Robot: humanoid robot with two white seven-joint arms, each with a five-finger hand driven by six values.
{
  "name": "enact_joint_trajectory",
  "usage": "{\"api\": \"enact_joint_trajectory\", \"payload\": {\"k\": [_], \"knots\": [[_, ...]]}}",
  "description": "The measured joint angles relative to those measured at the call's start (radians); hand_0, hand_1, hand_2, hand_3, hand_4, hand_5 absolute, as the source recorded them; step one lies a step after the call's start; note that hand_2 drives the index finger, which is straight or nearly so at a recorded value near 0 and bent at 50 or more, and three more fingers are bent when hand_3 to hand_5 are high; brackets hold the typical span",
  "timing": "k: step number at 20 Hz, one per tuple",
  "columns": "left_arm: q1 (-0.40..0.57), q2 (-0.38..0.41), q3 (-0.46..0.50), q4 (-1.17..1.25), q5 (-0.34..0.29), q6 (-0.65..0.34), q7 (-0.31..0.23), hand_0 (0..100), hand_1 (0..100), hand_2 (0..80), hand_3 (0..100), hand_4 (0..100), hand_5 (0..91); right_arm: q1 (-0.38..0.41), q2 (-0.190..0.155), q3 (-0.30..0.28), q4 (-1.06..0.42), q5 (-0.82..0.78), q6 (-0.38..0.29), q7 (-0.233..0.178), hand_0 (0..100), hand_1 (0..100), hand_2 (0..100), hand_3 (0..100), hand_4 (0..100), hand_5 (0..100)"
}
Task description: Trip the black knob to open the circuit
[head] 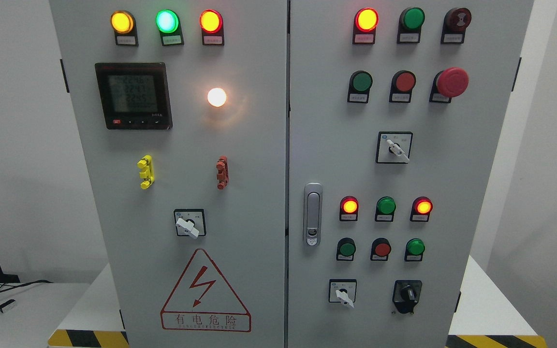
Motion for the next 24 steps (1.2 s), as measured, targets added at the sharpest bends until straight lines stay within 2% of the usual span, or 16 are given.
{"api": "enact_joint_trajectory", "payload": {"k": [13, 18, 21, 24], "knots": [[0.000, 0.000, 0.000, 0.000, 0.000, 0.000, 0.000, 12, 39, 0.0, 0, 0, 0.0, 0.006, -0.002, -0.019, -0.012, 0.000, 0.005, 0.008, 18, 32, 0, 10, 7, 0], [0.000, 0.000, 0.000, 0.000, 0.000, 0.000, 0.000, 12, 39, 0.0, 0, 0, 0.0, 0.062, -0.003, -0.021, -0.089, 0.006, 0.017, 0.013, 18, 31, 0, 7, 5, 0], [0.000, 0.000, 0.000, 0.000, 0.000, 0.000, 0.000, 12, 39, 0.0, 0, 0, 0.0, 0.120, -0.003, -0.021, -0.167, 0.008, 0.022, 0.045, 19, 29, 0, 6, 6, 0], [0.000, 0.000, 0.000, 0.000, 0.000, 0.000, 0.000, 12, 39, 0.0, 0, 0, 0.0, 0.182, -0.003, -0.021, -0.263, 0.008, 0.011, 0.057, 20, 29, 0, 9, 14, 0]]}}
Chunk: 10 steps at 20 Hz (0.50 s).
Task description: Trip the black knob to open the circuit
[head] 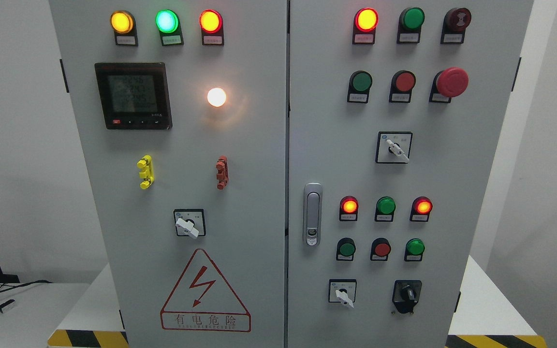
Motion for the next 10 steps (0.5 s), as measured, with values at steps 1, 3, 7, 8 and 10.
{"api": "enact_joint_trajectory", "payload": {"k": [1, 3, 7, 8, 10], "knots": [[0.000, 0.000, 0.000, 0.000, 0.000, 0.000, 0.000, 12, 39, 0.0, 0, 0, 0.0, 0.020, 0.000, 0.000, -0.029, 0.000, -0.015, 0.001, 21, 30, 0, 12, 17, 0], [0.000, 0.000, 0.000, 0.000, 0.000, 0.000, 0.000, 12, 39, 0.0, 0, 0, 0.0, 0.066, 0.000, 0.001, -0.098, 0.000, -0.047, 0.003, 22, 34, 0, 16, 23, 8], [0.000, 0.000, 0.000, 0.000, 0.000, 0.000, 0.000, 12, 39, 0.0, 0, 0, 0.0, 0.160, 0.000, 0.004, -0.242, 0.001, -0.134, 0.009, 21, 43, 5, 31, 33, 29], [0.000, 0.000, 0.000, 0.000, 0.000, 0.000, 0.000, 12, 39, 0.0, 0, 0, 0.0, 0.184, 0.000, 0.005, -0.280, 0.001, -0.164, 0.007, 21, 45, 6, 36, 37, 34], [0.000, 0.000, 0.000, 0.000, 0.000, 0.000, 0.000, 12, 39, 0.0, 0, 0, 0.0, 0.227, 0.000, 0.006, -0.351, 0.002, -0.248, -0.021, 20, 49, 13, 43, 44, 42]]}}
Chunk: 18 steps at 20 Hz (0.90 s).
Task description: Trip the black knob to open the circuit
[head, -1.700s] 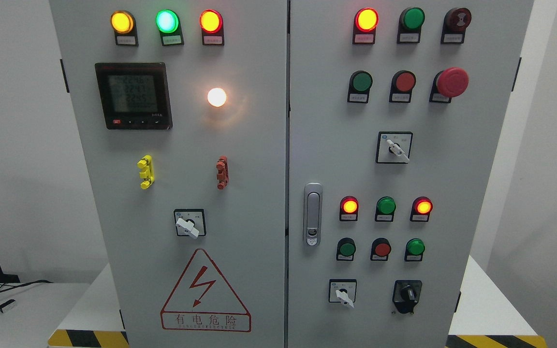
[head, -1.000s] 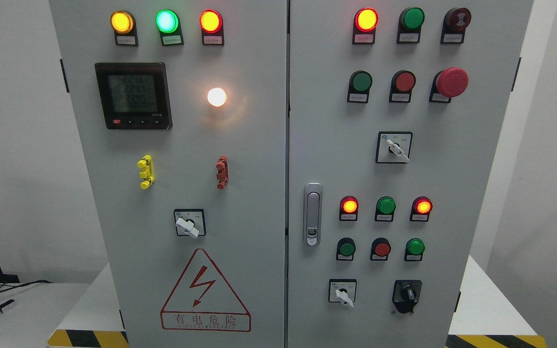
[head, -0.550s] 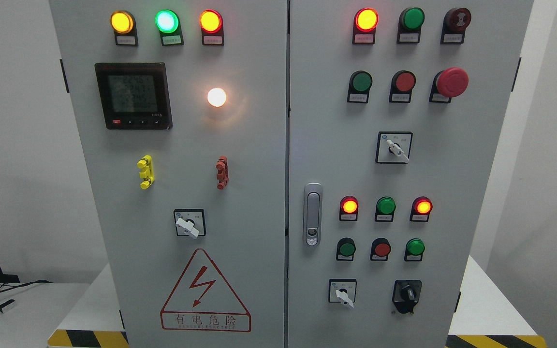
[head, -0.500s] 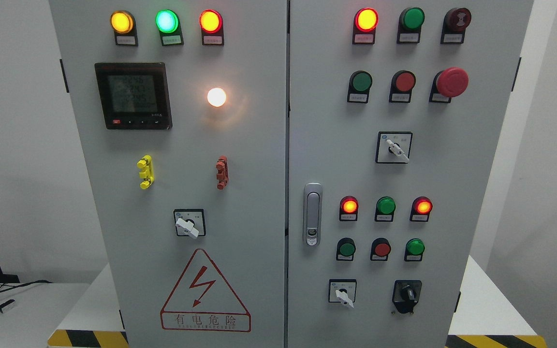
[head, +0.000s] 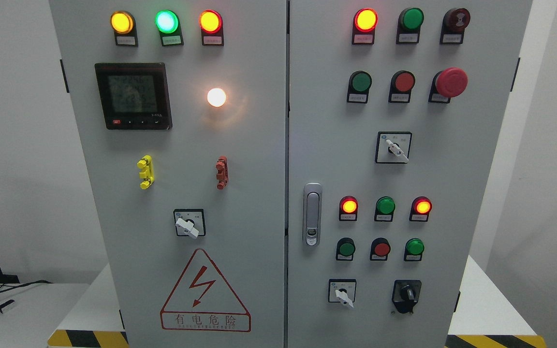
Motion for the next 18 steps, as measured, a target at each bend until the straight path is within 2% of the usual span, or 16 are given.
{"api": "enact_joint_trajectory", "payload": {"k": [4, 9, 11, 18], "knots": [[0.000, 0.000, 0.000, 0.000, 0.000, 0.000, 0.000, 12, 39, 0.0, 0, 0, 0.0, 0.063, 0.000, 0.001, -0.119, 0.000, -0.163, -0.059, 19, 56, 24, 55, 56, 58], [0.000, 0.000, 0.000, 0.000, 0.000, 0.000, 0.000, 12, 39, 0.0, 0, 0, 0.0, 0.110, 0.000, -0.006, -0.237, -0.002, -0.303, -0.080, 20, 59, 35, 64, 67, 72], [0.000, 0.000, 0.000, 0.000, 0.000, 0.000, 0.000, 12, 39, 0.0, 0, 0, 0.0, 0.122, 0.000, -0.008, -0.278, -0.004, -0.324, -0.083, 20, 60, 38, 67, 70, 75], [0.000, 0.000, 0.000, 0.000, 0.000, 0.000, 0.000, 12, 39, 0.0, 0, 0, 0.0, 0.146, 0.000, -0.024, -0.443, -0.008, -0.346, -0.086, 20, 58, 38, 68, 71, 76]]}}
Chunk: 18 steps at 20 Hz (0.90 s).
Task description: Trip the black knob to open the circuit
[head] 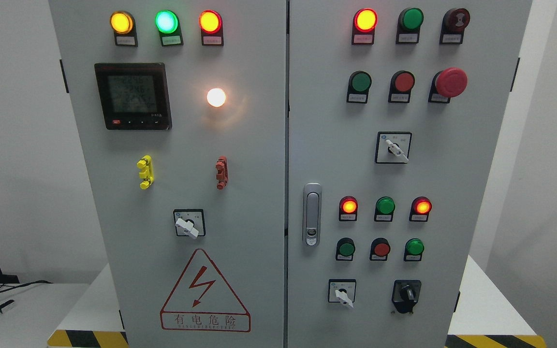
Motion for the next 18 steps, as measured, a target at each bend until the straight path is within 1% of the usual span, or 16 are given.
{"api": "enact_joint_trajectory", "payload": {"k": [6, 8, 11, 14, 18], "knots": [[0.000, 0.000, 0.000, 0.000, 0.000, 0.000, 0.000, 12, 39, 0.0, 0, 0, 0.0, 0.003, 0.000, -0.017, -0.155, 0.000, -0.002, -0.013, 21, 58, 35, 66, 71, 76], [0.000, 0.000, 0.000, 0.000, 0.000, 0.000, 0.000, 12, 39, 0.0, 0, 0, 0.0, 0.004, 0.000, -0.024, -0.208, 0.000, -0.002, -0.015, 21, 58, 35, 65, 71, 78], [0.000, 0.000, 0.000, 0.000, 0.000, 0.000, 0.000, 12, 39, 0.0, 0, 0, 0.0, 0.002, 0.000, -0.034, -0.288, 0.002, -0.002, -0.015, 21, 59, 35, 68, 72, 80], [0.000, 0.000, 0.000, 0.000, 0.000, 0.000, 0.000, 12, 39, 0.0, 0, 0, 0.0, -0.013, 0.000, -0.040, -0.355, 0.005, -0.002, -0.019, 20, 56, 36, 69, 72, 81], [0.000, 0.000, 0.000, 0.000, 0.000, 0.000, 0.000, 12, 39, 0.0, 0, 0, 0.0, -0.048, 0.000, -0.047, -0.432, 0.008, -0.002, -0.016, 21, 55, 36, 69, 72, 81]]}}
